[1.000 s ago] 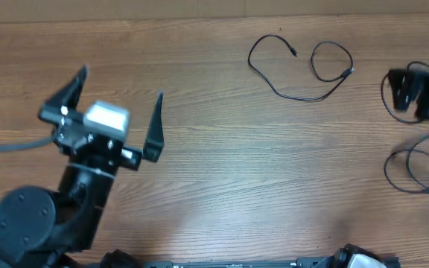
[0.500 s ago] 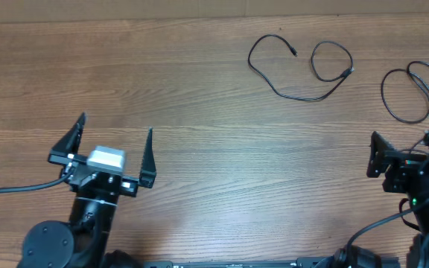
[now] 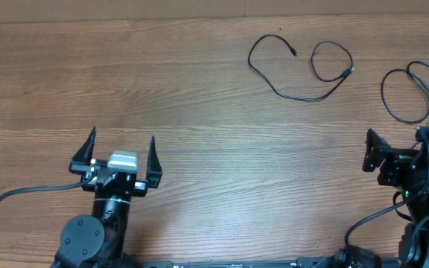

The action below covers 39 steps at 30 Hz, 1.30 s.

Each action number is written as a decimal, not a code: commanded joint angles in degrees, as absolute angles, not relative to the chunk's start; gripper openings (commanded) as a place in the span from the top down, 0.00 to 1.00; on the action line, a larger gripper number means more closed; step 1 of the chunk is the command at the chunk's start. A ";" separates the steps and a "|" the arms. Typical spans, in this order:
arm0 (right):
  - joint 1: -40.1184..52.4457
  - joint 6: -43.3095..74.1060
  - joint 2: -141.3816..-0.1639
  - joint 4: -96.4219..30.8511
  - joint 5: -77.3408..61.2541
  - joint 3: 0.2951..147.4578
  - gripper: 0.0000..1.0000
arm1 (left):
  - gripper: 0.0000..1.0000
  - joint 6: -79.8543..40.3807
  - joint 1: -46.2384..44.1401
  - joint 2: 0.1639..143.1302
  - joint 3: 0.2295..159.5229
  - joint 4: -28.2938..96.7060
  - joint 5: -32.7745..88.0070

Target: Untangle cables

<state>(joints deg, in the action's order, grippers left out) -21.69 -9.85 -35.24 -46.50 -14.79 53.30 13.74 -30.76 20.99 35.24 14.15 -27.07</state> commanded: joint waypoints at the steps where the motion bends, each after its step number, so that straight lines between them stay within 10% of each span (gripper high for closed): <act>1: -20.05 -9.45 -34.79 -45.32 -15.09 51.64 0.00 | 0.00 15.25 -31.11 17.15 31.64 12.05 -32.60; 25: -5.43 -9.41 -38.13 -43.53 -15.99 50.94 0.00 | 0.01 24.21 -27.68 9.67 30.24 9.93 -40.88; 39: -5.43 -9.41 -38.13 -43.62 -16.60 50.96 0.00 | 0.00 24.21 -27.66 9.67 30.24 32.21 -40.88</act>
<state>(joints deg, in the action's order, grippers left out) -5.78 -9.63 -38.30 -43.94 -16.27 51.07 23.66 -28.01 9.98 30.26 30.04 -39.99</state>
